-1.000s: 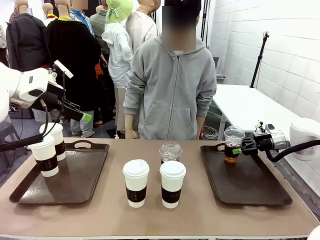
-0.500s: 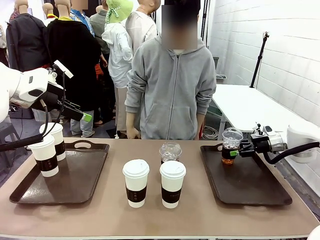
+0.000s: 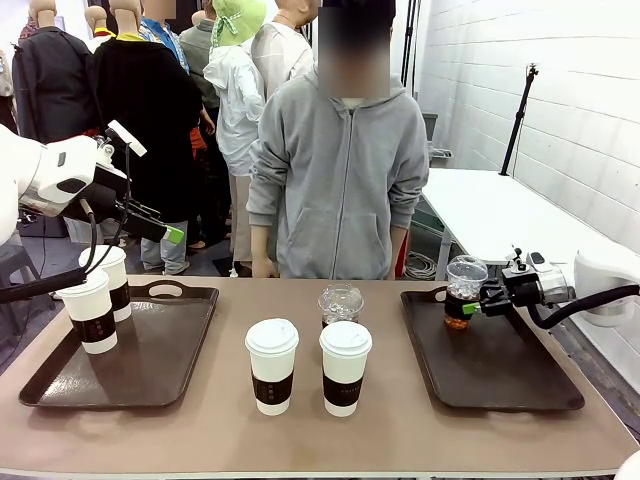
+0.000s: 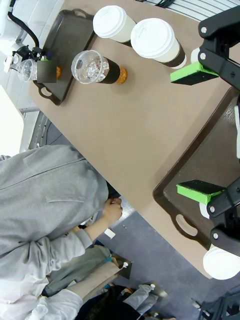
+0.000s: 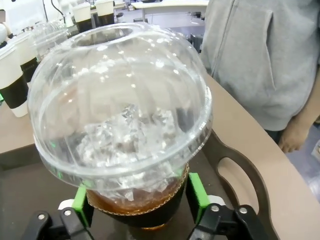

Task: Distribute the coffee onto the tray.
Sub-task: Pick up one iced Americano and place it on the right Handle tray, then pick up another iced Americano from the middle of the table and place it on the right Handle tray.

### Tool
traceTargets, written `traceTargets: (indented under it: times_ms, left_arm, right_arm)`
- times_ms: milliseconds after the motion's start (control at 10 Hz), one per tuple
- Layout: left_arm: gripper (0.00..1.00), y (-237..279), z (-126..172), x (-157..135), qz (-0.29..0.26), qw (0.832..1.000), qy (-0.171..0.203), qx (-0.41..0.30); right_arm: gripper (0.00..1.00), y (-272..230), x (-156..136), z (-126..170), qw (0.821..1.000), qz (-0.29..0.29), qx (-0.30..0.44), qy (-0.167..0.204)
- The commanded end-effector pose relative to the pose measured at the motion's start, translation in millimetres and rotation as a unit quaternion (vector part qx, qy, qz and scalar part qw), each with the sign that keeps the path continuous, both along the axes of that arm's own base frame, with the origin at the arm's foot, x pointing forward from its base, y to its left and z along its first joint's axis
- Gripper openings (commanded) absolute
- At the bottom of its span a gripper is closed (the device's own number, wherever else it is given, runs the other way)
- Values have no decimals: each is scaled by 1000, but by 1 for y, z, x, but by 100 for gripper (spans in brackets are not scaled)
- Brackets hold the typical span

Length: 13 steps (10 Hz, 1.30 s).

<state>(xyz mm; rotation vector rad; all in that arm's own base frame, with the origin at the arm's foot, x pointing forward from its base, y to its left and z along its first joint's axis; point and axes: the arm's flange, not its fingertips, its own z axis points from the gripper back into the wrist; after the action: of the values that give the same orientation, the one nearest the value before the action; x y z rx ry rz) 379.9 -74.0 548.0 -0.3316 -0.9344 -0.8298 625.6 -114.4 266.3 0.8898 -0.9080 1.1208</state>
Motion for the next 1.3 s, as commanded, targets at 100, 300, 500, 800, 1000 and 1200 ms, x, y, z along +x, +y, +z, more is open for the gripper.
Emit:
traceTargets:
  times_ms: [100,300,500,800,1000,1200]
  left_arm:
    - [100,1,-2,2,-1,1000,2,-3]
    - [100,1,-2,2,-1,1000,2,-3]
    - [100,1,-2,2,-1,1000,2,-3]
    - [100,1,-2,2,-1,1000,2,-3]
    - [100,1,-2,2,-1,1000,2,-3]
    - [100,1,-2,2,-1,1000,2,-3]
  right_arm:
    - [100,-1,-6,7,999,-13,-23,19]
    - [100,-10,-8,10,999,-21,-39,22]
    - [100,-21,-8,13,998,-30,-53,23]
    - [100,-38,-12,21,996,-43,-70,21]
    - [100,-45,-15,23,995,-53,-80,23]
    - [100,-51,-9,18,997,-49,-59,10]
